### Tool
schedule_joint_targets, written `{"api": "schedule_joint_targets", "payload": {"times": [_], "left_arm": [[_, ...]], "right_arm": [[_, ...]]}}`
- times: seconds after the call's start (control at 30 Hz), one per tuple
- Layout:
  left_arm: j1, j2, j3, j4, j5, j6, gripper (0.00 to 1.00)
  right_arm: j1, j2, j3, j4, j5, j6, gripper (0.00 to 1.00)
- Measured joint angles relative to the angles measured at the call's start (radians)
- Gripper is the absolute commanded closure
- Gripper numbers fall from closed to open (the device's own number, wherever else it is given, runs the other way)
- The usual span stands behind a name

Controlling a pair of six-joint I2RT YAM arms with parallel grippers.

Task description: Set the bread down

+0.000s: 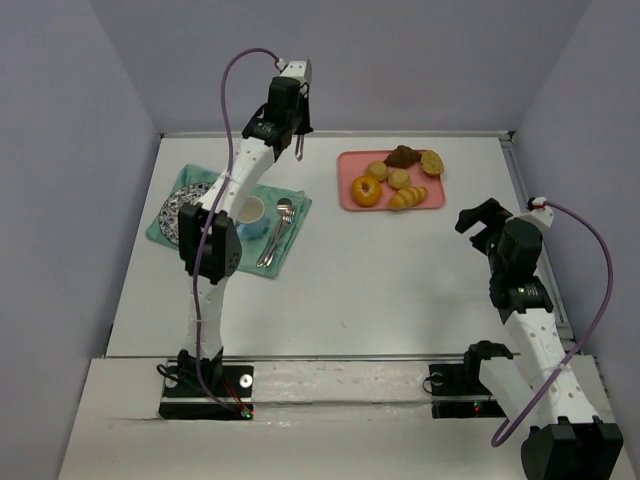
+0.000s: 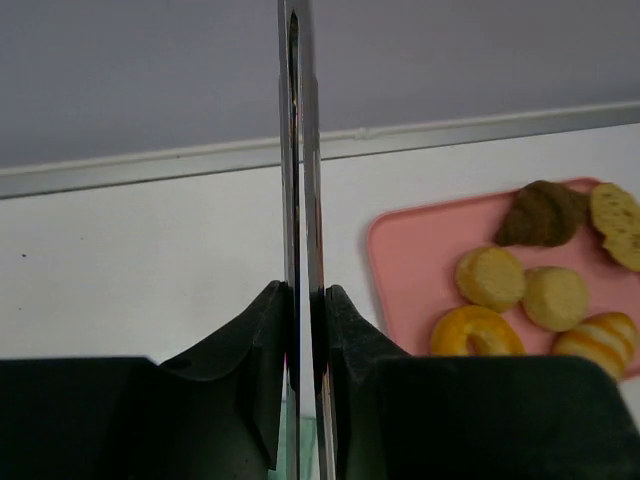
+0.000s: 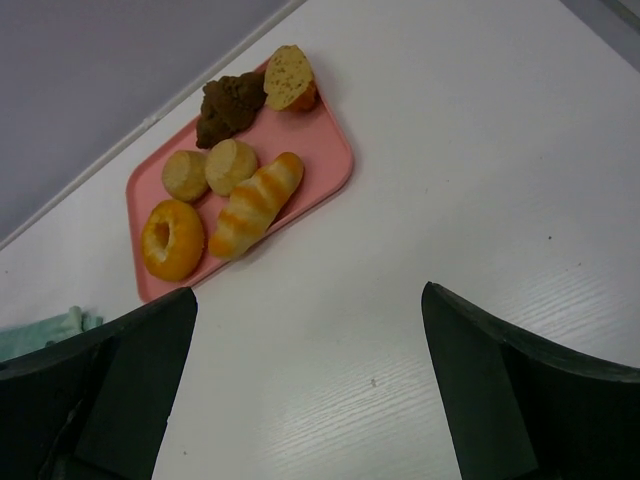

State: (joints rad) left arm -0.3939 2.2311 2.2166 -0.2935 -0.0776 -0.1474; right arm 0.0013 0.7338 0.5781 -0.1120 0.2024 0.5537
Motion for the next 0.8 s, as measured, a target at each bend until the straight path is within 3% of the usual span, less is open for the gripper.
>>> {"api": "schedule_joint_targets", "payload": {"times": [0.2,0.43,0.6,0.67,0.8], "left_arm": [[-0.080,-0.413,-0.416,0.174,0.019,0.001,0.74],[-0.216,-0.668,-0.964,0.348,0.050,-0.060,0.58],[-0.266,-0.730,-1.129,0.365,0.058,-0.099,0.49],[-0.272,-0.745,-1.147,0.373,0.066,-0.111,0.43],[-0.274,-0.775,-1.162,0.403,0.070,-0.128,0.41]], "right_arm": [[0.000,-0.029,-0.005,-0.010,-0.027,0.000,0.00],[0.000,-0.045,-0.005,-0.012,-0.056,0.000,0.00],[0.000,-0.045,-0.005,-0.013,-0.079,0.001,0.00],[0.000,-0.045,-0.005,-0.013,-0.083,0.003,0.00],[0.000,-0.045,-0.005,-0.013,-0.087,0.004,0.00]]}}
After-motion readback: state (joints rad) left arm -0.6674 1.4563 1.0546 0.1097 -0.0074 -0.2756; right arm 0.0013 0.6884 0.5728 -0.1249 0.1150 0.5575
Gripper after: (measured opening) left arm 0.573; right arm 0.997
